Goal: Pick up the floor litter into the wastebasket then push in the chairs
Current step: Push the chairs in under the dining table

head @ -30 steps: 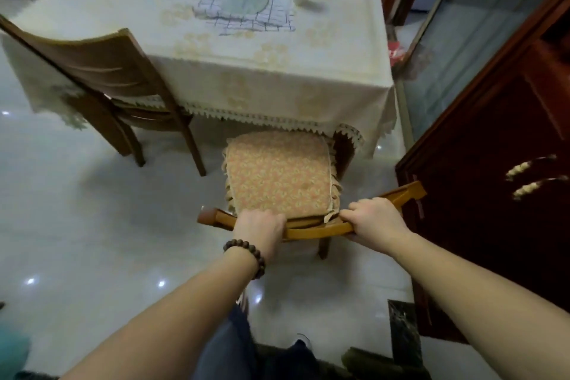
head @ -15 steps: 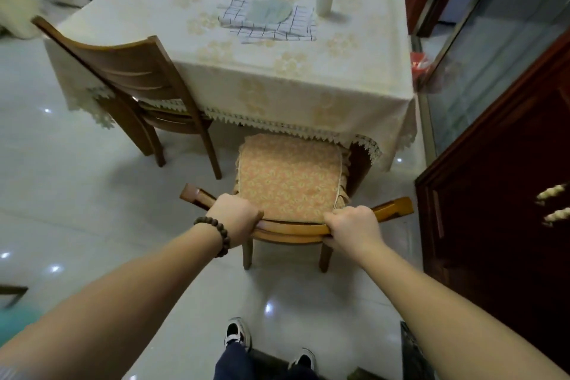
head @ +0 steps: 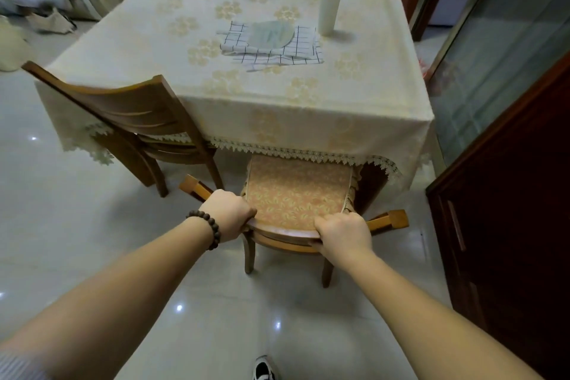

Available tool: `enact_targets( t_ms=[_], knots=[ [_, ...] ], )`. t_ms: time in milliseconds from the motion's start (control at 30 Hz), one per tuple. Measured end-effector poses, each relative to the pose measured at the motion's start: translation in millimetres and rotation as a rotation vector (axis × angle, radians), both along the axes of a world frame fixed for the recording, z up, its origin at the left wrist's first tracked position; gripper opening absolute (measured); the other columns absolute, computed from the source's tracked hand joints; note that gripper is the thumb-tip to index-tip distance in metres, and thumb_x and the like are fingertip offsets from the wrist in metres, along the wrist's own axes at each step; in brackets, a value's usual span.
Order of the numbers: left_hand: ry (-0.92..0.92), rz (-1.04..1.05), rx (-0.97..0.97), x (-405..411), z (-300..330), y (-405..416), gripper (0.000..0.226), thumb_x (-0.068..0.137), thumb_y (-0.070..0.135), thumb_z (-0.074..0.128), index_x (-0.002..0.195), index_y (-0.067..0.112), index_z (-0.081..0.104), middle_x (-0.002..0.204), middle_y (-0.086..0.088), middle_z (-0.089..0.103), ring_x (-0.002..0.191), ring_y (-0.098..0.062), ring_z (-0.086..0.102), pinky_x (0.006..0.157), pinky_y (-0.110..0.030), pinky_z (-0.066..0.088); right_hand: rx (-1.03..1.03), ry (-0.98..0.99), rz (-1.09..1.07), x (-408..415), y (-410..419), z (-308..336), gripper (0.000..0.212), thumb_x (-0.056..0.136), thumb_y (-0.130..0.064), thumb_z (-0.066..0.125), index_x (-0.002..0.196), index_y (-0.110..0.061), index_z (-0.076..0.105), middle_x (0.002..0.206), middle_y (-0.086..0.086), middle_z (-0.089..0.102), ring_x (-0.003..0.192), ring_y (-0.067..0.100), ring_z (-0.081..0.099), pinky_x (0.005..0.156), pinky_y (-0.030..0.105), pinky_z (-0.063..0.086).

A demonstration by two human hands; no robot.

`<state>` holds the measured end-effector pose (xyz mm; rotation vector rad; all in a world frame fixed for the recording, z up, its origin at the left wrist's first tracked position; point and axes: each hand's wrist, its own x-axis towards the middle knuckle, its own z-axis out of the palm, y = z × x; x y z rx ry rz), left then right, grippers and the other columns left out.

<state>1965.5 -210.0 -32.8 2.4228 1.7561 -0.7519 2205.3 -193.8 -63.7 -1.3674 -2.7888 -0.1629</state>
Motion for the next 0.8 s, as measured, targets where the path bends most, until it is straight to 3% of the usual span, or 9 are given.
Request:
enact_targets(
  t_ms=[133, 267, 467, 800],
  knots=[
    [-0.028, -0.015, 0.022, -13.1, -1.4, 22.6, 0.012, 0.094, 0.026, 0.048, 0.102, 0.023, 0.056, 0.089, 0.001, 0.063, 0.082, -0.022, 0.062, 0.070, -0.034, 0.050, 0.001, -0.006, 0.013, -11.6, 23.5, -0.4, 0.028, 0.058, -0.036, 0.081, 0.064, -0.020, 0.059, 0.061, -0.002, 0.063, 0.057, 0.023, 0.062, 0.050, 0.028, 0.038],
    [-0.031, -0.037, 0.048, -10.5, -0.9, 44.7, 0.010, 0.093, 0.024, 0.046, 0.099, 0.022, 0.054, 0.090, -0.001, 0.064, 0.081, -0.024, 0.063, 0.063, -0.034, 0.043, -0.008, -0.054, -0.014, -7.9, 49.8, 3.2, 0.037, 0.039, -0.036, 0.089, 0.057, -0.024, 0.058, 0.050, -0.006, 0.057, 0.045, 0.017, 0.056, 0.043, 0.022, 0.033],
    [-0.066, -0.048, 0.022, 8.1, -4.6, 76.5, 0.014, 0.094, 0.020, 0.043, 0.103, 0.020, 0.054, 0.092, -0.004, 0.065, 0.085, -0.028, 0.063, 0.067, -0.034, 0.042, 0.008, -0.083, 0.020, 11.4, 89.4, 3.3, 0.042, 0.045, -0.046, 0.087, 0.056, -0.022, 0.055, 0.049, -0.005, 0.055, 0.044, 0.017, 0.055, 0.041, 0.023, 0.031],
    [0.000, -0.078, 0.010, 16.7, 1.7, 165.2, 0.016, 0.095, 0.015, 0.044, 0.108, 0.018, 0.053, 0.093, -0.004, 0.064, 0.082, -0.026, 0.062, 0.062, -0.033, 0.041, -0.003, -0.031, -0.010, 19.1, 163.6, 0.6, 0.042, 0.044, -0.043, 0.088, 0.054, -0.022, 0.052, 0.046, -0.007, 0.052, 0.039, 0.016, 0.050, 0.042, 0.021, 0.027]
  ],
)
